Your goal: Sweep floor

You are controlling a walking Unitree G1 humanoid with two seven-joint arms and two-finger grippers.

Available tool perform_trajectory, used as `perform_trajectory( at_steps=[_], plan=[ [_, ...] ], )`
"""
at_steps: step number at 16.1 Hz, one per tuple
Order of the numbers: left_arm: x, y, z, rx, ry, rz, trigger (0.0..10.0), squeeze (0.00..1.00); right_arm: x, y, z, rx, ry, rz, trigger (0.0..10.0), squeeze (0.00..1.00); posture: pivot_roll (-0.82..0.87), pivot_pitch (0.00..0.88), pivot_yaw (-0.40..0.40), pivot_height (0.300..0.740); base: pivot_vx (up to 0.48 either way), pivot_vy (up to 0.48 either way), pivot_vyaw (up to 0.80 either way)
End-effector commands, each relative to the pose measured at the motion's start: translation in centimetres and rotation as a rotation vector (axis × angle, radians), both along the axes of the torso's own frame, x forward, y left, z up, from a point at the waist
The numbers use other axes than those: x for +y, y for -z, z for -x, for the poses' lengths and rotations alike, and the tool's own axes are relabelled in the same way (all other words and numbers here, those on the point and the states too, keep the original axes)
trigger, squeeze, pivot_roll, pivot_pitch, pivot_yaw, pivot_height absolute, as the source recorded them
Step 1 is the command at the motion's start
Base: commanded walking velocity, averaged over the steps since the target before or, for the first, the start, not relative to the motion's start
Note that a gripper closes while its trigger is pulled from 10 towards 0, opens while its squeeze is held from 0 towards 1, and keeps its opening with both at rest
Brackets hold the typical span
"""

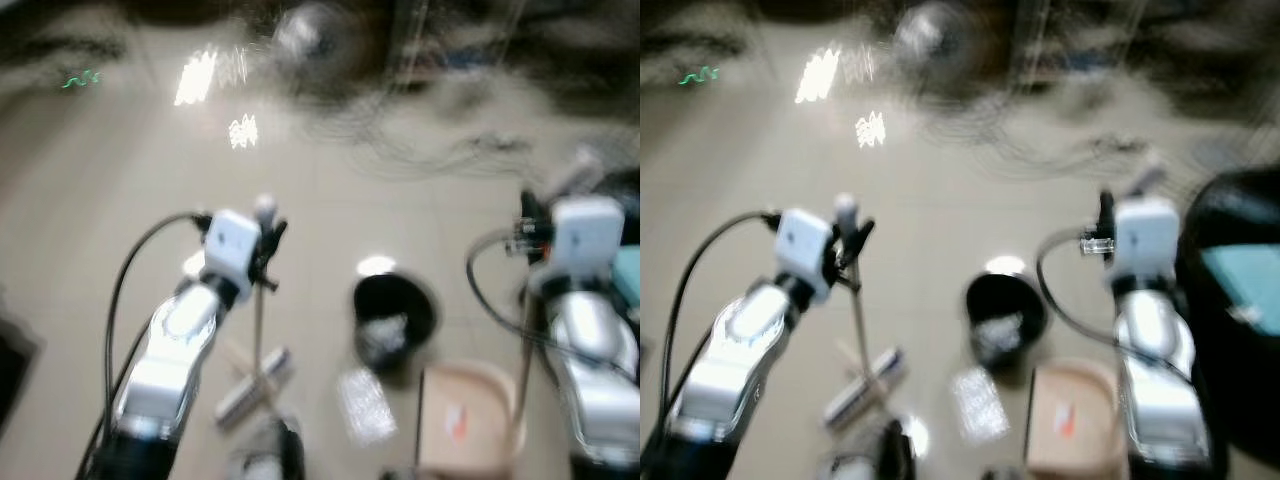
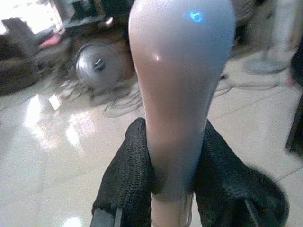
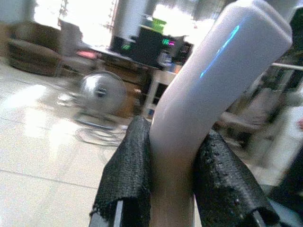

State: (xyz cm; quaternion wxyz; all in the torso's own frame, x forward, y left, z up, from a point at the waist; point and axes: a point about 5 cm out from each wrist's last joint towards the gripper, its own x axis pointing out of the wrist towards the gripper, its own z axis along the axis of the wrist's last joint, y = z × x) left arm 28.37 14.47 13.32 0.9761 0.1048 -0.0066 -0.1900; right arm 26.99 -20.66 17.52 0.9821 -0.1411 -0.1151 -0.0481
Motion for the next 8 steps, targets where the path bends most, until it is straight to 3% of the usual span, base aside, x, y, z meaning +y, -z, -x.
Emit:
perform_trajectory(
  at_steps=[1,8],
  plan=[
    [-0.32,-1.53,-0.5,-0.06,0.013,-0.017,10.0,0.0,-0.22,-0.52,0.28,-0.046,0.008,-0.017,10.0,0.0,-0.03,0.07,0.002,0.74,-0.274,0.0,0.0],
    [-0.46,-1.97,-0.81,-0.078,0.019,-0.041,10.0,0.0,-0.32,0.43,0.88,-0.042,0.043,-0.125,10.0,0.0,-0.02,0.077,0.014,0.74,0.0,0.0,0.0]
  ],
)
